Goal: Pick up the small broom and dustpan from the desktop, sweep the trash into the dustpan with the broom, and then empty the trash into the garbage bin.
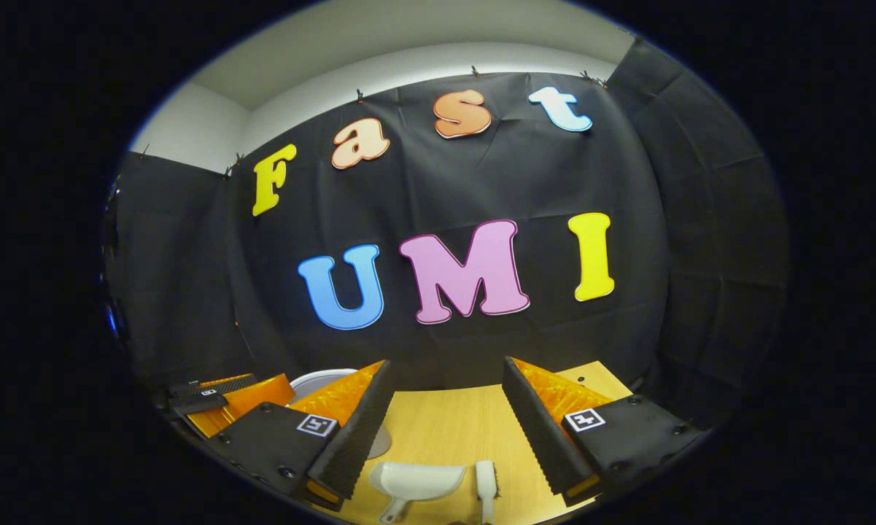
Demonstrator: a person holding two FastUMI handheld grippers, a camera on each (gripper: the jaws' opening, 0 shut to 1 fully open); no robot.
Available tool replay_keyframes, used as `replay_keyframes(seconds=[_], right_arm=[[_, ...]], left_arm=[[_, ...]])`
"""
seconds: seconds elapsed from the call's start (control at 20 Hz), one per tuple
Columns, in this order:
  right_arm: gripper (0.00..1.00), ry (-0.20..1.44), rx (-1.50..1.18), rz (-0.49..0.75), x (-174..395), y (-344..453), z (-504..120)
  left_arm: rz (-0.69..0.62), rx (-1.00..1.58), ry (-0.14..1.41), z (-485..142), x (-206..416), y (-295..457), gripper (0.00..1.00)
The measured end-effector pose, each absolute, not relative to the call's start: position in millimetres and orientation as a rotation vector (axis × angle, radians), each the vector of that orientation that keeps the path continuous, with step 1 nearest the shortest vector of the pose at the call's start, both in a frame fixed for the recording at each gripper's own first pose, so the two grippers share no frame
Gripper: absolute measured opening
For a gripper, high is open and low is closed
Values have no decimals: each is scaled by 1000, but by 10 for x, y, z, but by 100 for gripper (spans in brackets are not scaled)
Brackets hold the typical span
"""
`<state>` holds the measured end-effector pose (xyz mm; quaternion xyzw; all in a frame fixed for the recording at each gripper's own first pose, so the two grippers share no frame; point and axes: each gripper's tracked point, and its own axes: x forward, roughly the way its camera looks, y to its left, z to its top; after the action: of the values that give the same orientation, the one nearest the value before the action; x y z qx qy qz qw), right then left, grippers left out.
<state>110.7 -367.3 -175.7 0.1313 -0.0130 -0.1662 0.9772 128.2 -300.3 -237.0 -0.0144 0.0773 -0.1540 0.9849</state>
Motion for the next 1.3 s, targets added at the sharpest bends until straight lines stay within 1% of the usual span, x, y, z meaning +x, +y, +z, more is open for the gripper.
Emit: replay_keyframes(seconds=[0.2, 0.4, 0.55, 0.65, 0.8, 1.05, 1.3], right_arm=[[97, -58, 230, -328, 1099, -3664, -1712], [97, -132, 142, -339, 1134, -3703, -1696], [97, -96, 164, -307, 1110, -3677, -1715], [97, -103, 159, -328, 1101, -3677, -1696], [96, -104, 157, -344, 1126, -3683, -1733], [97, -88, 125, -361, 1143, -3710, -1751], [97, -61, 132, -341, 1135, -3697, -1779]], left_arm=[[-315, -22, 140, -2335, 1290, -2996, 78], [-339, -41, 80, -2259, 1326, -3006, 78], [-307, 9, 47, -2148, 1299, -2797, 78], [-323, 22, 30, -2133, 1265, -2800, 78], [-342, 3, 47, -2184, 1208, -2844, 78], [-327, -25, 63, -2227, 1159, -2798, 79], [-303, -19, 55, -2194, 1168, -2711, 78]])
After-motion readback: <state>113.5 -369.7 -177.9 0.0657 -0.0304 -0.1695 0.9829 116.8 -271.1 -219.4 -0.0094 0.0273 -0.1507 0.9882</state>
